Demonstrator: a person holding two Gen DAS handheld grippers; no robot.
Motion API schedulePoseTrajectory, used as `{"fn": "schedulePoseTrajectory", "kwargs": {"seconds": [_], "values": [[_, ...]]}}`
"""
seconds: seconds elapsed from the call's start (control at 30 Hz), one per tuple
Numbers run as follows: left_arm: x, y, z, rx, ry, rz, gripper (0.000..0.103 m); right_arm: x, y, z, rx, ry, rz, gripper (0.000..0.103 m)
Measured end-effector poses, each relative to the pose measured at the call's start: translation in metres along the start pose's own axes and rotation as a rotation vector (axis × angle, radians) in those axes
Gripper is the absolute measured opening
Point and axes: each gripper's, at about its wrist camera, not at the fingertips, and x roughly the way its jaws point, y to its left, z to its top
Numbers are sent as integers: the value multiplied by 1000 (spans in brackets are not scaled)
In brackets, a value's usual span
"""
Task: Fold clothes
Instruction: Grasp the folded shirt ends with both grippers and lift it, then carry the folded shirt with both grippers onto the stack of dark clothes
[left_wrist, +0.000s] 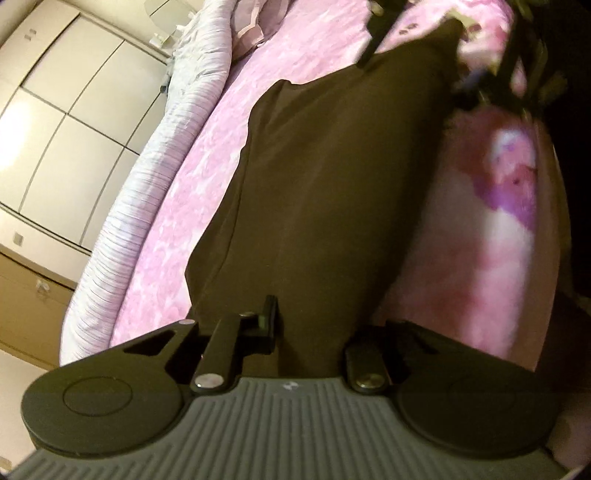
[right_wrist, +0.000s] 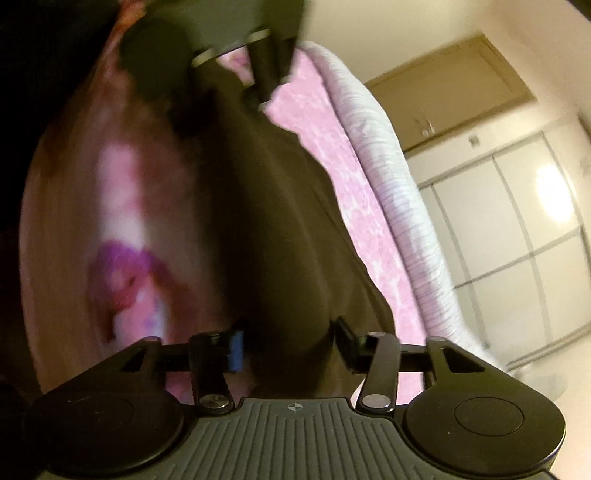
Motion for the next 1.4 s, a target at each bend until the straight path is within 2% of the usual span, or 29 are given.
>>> {"fn": "schedulePoseTrajectory", "kwargs": {"seconds": [0.07,0.17,0.23,0.3,0.43,0.63,0.7,0.8,1.0,1.13,1.27,1.4], "values": [[0,4,0,-9,-1,-11,14,12,5,-9,-25,11,-13,54],[-2,11,2,1,-6,-18,14,18,-6,-14,26,5,-8,53],[-2,18,7,10,-13,-21,13,18,-15,-15,42,-2,2,37],[-3,26,13,19,-19,-25,13,15,-29,-16,71,-21,15,33],[-5,48,24,53,-38,-35,12,17,-67,-20,132,-65,33,31],[-4,94,39,71,-38,-93,12,19,-122,-25,189,-160,83,29],[-4,109,44,72,-38,-112,12,18,-139,-22,209,-160,122,28],[-3,124,67,105,5,-139,11,13,-167,-19,243,-146,181,28],[-52,167,157,82,34,-265,11,-43,-250,-42,324,-56,269,27],[-91,185,242,83,11,-332,11,-108,-305,-70,373,20,302,27],[-111,183,327,97,-56,-362,11,-172,-350,-117,422,95,278,27],[-127,178,409,118,-133,-387,11,-220,-385,-161,468,178,208,27]]}}
